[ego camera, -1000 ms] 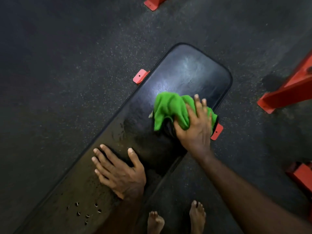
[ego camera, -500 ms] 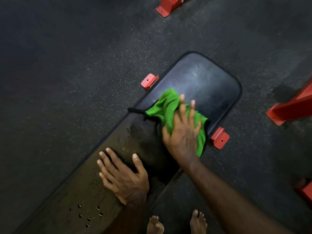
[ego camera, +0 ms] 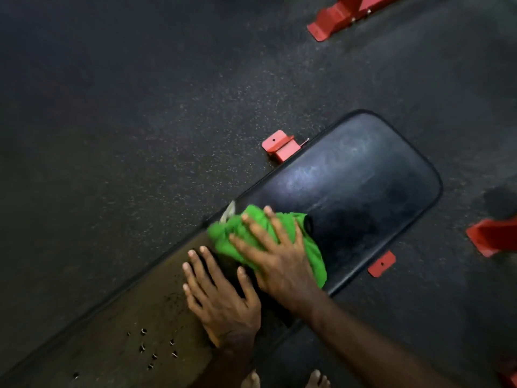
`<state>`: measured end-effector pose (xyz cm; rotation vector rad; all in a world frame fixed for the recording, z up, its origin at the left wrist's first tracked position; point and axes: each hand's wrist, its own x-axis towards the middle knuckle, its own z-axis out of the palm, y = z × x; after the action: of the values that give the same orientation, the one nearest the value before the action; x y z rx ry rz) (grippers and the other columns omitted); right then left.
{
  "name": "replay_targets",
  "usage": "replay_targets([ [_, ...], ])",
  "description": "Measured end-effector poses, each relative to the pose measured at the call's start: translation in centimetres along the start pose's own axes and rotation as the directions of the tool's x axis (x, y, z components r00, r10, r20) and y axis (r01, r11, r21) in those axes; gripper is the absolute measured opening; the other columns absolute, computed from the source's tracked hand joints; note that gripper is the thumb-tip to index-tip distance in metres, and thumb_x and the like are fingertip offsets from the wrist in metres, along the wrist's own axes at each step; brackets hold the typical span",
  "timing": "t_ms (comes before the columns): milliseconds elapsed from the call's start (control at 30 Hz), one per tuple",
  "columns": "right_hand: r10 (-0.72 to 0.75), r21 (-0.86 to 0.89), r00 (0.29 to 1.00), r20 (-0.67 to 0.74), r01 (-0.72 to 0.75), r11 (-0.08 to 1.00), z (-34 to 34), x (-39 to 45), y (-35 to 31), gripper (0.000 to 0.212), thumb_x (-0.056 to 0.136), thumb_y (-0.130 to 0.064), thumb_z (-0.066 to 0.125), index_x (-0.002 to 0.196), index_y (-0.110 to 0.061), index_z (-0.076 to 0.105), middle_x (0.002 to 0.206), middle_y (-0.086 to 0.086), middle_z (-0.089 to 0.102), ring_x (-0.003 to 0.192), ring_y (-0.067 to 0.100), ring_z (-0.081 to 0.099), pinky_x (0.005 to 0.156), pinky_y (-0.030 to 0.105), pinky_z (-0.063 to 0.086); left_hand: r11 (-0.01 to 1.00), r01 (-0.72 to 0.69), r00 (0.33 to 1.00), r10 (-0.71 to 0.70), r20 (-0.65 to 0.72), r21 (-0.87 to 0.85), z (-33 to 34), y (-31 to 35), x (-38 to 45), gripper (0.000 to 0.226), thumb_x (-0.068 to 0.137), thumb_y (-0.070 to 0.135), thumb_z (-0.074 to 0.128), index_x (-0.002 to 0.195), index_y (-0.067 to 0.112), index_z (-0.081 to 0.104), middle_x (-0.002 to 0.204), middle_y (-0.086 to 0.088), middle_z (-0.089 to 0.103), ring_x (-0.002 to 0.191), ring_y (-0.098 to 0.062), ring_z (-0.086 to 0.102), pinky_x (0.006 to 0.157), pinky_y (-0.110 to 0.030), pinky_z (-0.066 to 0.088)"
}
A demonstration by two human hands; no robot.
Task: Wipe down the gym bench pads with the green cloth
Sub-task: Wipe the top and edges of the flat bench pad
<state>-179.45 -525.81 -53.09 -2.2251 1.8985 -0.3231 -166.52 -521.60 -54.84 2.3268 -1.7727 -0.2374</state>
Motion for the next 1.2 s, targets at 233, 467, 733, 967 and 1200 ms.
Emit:
replay_targets([
  [233, 0.411, 0.100, 0.905, -0.111, -0.402, 0.910, -0.6, 8.6, 3.6, 0.058, 0.084, -0.040, 0.062, 0.142, -0.038, 0.059, 0.158, -0.005, 0.047, 0.151, 0.030, 0.032, 0.111, 0.067, 0.028, 1.000, 0.016, 0.999, -0.017, 0.037, 0.015, -0.3, 0.3, 0.1, 0.074, 0.101, 0.049, 0.035, 0.164, 0.013, 0.023, 0.171, -0.008, 0.019, 0.158, -0.030, 0.018, 0.123, -0.053, 0.021],
  [467, -0.329, 0.021, 0.942, 0.070, 0.328, 0.944, 0.3, 7.2, 2.5, 0.053, 0.090, -0.052, 0.050, 0.139, -0.037, 0.063, 0.150, 0.000, 0.056, 0.142, 0.031, 0.047, 0.107, 0.062, 0.036, 0.999, 0.041, 0.998, -0.040, 0.039, -0.015, -0.4, 0.3, 0.2, 0.072, 0.100, 0.044, 0.039, 0.163, 0.013, 0.025, 0.171, -0.007, 0.020, 0.158, -0.028, 0.017, 0.124, -0.054, 0.022],
  [733, 0.022, 0.074, 0.999, 0.025, -0.023, 0.997, 0.2, 10.2, -3.1, 0.041, 0.080, -0.054, 0.056, 0.110, -0.030, 0.072, 0.112, -0.002, 0.064, 0.114, 0.028, 0.056, 0.104, 0.057, 0.038, 0.998, 0.052, 0.996, -0.049, 0.079, -0.030, -0.5, 0.2, 0.1, 0.073, 0.101, 0.046, 0.034, 0.165, 0.015, 0.019, 0.173, -0.004, 0.013, 0.160, -0.024, 0.010, 0.126, -0.051, 0.018],
  [967, 0.296, -0.144, 0.955, -0.022, -0.296, 0.944, -1.8, 14.1, 4.6, 0.047, 0.083, -0.058, 0.054, 0.107, -0.024, 0.075, 0.099, 0.008, 0.070, 0.097, 0.037, 0.062, 0.090, 0.050, 0.043, 0.998, 0.045, 0.996, -0.041, 0.078, -0.051, -0.5, 0.2, 0.1, 0.072, 0.101, 0.045, 0.038, 0.165, 0.017, 0.021, 0.173, -0.003, 0.015, 0.160, -0.024, 0.010, 0.126, -0.047, 0.012],
  [1200, -0.180, 0.009, 0.968, 0.176, 0.181, 0.983, -1.9, 12.2, 1.1, 0.052, 0.081, -0.060, 0.047, 0.116, -0.030, 0.071, 0.106, 0.000, 0.068, 0.104, 0.030, 0.063, 0.094, 0.051, 0.046, 0.997, 0.056, 0.996, -0.052, 0.073, -0.060, -0.7, 0.5, 0.3, 0.071, 0.100, 0.045, 0.035, 0.164, 0.015, 0.023, 0.172, -0.004, 0.017, 0.159, -0.025, 0.012, 0.126, -0.050, 0.016],
])
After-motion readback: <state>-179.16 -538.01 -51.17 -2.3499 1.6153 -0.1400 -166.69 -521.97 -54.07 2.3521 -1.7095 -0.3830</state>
